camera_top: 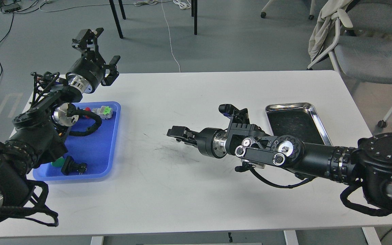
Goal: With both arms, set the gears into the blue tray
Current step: 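Lower the held part and release it at the table centre, then retract the right arm back beside the steel tray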
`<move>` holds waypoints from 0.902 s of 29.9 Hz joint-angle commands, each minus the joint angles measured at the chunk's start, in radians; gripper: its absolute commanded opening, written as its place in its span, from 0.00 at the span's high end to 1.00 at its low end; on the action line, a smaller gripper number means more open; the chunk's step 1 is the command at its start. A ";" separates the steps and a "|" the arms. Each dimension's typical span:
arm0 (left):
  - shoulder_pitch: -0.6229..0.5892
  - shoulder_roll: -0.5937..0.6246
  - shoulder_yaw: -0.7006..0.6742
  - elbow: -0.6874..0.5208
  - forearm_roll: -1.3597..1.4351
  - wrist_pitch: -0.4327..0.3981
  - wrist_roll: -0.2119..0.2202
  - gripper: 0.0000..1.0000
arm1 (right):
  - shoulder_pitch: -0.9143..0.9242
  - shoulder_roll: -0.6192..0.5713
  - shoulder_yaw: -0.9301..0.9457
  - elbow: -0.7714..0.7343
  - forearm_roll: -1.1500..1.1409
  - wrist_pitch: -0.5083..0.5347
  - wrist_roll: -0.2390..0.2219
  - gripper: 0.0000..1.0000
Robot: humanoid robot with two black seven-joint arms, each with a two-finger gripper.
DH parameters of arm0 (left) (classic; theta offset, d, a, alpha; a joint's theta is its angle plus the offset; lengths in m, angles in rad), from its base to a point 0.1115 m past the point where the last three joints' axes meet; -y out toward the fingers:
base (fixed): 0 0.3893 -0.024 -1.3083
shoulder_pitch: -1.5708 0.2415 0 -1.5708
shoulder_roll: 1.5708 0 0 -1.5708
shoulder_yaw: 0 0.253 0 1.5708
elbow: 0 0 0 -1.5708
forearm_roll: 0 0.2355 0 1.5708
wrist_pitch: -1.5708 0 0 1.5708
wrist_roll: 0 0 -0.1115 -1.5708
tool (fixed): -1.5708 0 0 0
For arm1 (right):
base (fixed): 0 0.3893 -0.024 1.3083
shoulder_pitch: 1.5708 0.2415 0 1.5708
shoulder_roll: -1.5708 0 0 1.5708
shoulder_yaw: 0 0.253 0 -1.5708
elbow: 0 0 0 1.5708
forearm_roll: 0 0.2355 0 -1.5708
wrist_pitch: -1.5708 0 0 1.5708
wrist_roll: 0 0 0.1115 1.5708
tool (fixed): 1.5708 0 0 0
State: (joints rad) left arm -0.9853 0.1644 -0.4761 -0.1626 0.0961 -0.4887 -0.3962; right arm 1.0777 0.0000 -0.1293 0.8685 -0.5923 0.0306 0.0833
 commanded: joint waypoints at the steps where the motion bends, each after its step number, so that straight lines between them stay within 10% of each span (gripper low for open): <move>1: 0.000 0.003 0.001 0.000 0.002 0.000 0.002 0.02 | 0.005 0.000 0.069 -0.014 -0.001 0.000 0.000 0.14; 19: -0.007 0.024 0.025 -0.002 0.021 0.000 0.010 0.02 | -0.007 0.000 0.654 -0.149 0.103 0.015 0.000 0.07; 27: -0.065 0.018 0.197 -0.003 0.073 0.000 0.010 0.02 | -0.137 -0.233 0.986 -0.138 0.371 0.072 -0.002 0.06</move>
State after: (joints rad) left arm -1.0247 0.1892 -0.3350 -0.1651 0.1517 -0.4888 -0.3864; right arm 0.9953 -0.1561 0.7508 0.7276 -0.3181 0.0738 0.0819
